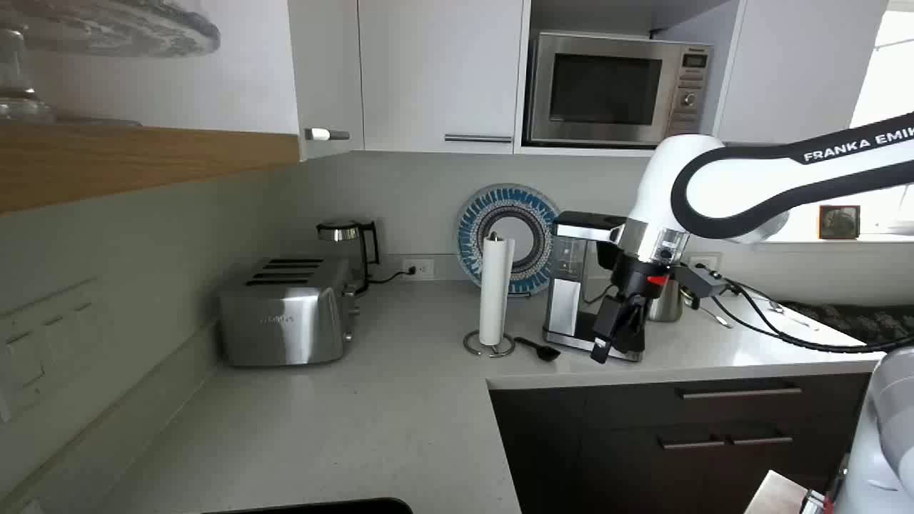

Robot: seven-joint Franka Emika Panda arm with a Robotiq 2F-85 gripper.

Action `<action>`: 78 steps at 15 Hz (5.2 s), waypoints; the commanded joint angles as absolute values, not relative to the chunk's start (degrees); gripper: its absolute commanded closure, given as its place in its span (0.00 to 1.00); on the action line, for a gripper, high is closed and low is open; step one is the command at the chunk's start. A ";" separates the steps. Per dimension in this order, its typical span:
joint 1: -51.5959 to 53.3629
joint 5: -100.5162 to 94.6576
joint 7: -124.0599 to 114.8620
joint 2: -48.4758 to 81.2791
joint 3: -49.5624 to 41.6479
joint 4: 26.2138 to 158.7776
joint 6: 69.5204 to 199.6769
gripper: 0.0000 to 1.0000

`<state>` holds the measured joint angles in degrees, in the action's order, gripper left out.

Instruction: Press a bottom button on the coffee maker

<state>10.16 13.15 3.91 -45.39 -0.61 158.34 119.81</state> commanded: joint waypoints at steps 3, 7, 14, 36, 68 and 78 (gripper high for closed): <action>9.56 13.55 4.26 -44.93 -0.08 160.16 119.38 0.00; 9.56 13.55 4.27 -44.63 -0.07 160.24 119.38 0.00; 8.12 12.21 3.26 -44.58 0.30 160.09 119.81 0.00; -12.91 3.04 9.21 -39.15 -23.88 157.22 120.05 0.00; -6.54 45.23 53.06 9.62 -56.97 130.37 85.30 0.00; -17.79 51.25 54.68 15.67 -45.01 127.21 87.42 0.00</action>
<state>-13.39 52.45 55.60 17.16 -49.78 127.12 86.10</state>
